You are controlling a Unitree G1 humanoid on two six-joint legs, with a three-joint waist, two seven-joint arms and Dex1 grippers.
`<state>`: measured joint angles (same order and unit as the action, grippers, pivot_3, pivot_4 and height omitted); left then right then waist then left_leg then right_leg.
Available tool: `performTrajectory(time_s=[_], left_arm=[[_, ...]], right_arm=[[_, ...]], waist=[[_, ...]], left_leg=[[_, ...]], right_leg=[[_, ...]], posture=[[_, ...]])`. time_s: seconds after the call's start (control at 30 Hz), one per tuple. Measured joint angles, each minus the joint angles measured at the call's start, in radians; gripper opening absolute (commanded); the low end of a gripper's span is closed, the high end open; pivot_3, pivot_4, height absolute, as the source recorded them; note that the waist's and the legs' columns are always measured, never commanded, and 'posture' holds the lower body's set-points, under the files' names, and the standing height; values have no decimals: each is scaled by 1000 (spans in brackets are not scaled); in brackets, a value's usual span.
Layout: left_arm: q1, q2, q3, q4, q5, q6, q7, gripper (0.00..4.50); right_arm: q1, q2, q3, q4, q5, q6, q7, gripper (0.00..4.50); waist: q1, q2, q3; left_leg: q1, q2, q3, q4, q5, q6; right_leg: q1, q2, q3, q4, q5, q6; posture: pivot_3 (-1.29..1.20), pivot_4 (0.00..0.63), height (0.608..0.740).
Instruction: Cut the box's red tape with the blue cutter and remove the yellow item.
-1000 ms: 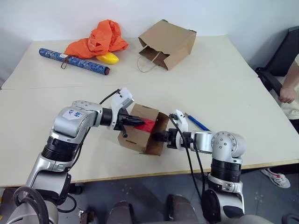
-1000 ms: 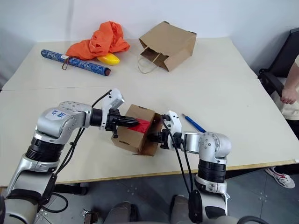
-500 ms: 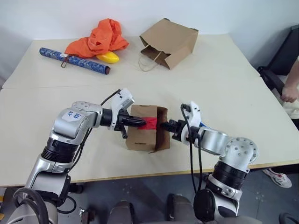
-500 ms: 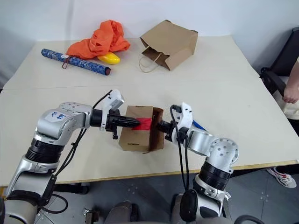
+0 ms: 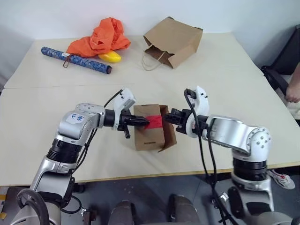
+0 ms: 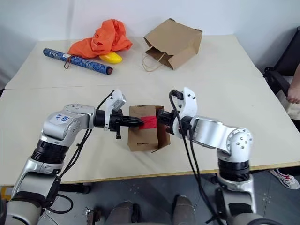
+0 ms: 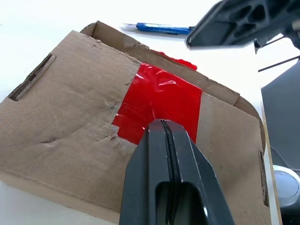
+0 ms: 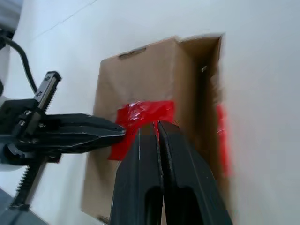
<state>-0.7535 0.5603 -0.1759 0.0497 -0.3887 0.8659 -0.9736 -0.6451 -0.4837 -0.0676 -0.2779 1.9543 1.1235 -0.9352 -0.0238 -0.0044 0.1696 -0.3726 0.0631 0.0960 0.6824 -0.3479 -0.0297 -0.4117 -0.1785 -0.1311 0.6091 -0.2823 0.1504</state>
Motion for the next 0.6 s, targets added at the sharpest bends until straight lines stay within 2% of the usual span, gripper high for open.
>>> performTrajectory(time_s=[0.1, 0.23, 0.47, 0.6], left_arm=[[-3, 0, 0, 8, 1, -5, 1, 0], [-6, -3, -1, 7, 2, -4, 5, 0], [-11, -3, -3, 8, 2, -2, 6, 0], [-14, -1, -4, 5, 2, 7, 10, 0]], right_arm=[[-8, -145, 12, 34, -10, 31, 134, 707], [3, -223, 40, 134, -90, 81, 348, 2038], [-51, -246, 104, 245, -252, 176, 699, 4461], [-70, -225, 154, 308, -430, 191, 911, 4461]], waist=[[0, 0, 0], [3, 0, 0], [6, -1, 0], [13, -1, 0]], left_leg=[[0, 0, 0, 0, 0, 0], [-1, 0, 1, 0, 0, 0], [-1, 0, 1, 0, 0, 0], [-1, 0, 1, 0, 0, 0]], right_leg=[[0, 0, 0, 0, 0, 0], [0, 0, 0, -2, 0, 0], [0, 0, 0, -2, 0, 0], [0, 0, 0, -3, 0, 0]], posture=[[0, 150, 740], [0, 150, 740], [0, 150, 740], [0, 150, 740]])
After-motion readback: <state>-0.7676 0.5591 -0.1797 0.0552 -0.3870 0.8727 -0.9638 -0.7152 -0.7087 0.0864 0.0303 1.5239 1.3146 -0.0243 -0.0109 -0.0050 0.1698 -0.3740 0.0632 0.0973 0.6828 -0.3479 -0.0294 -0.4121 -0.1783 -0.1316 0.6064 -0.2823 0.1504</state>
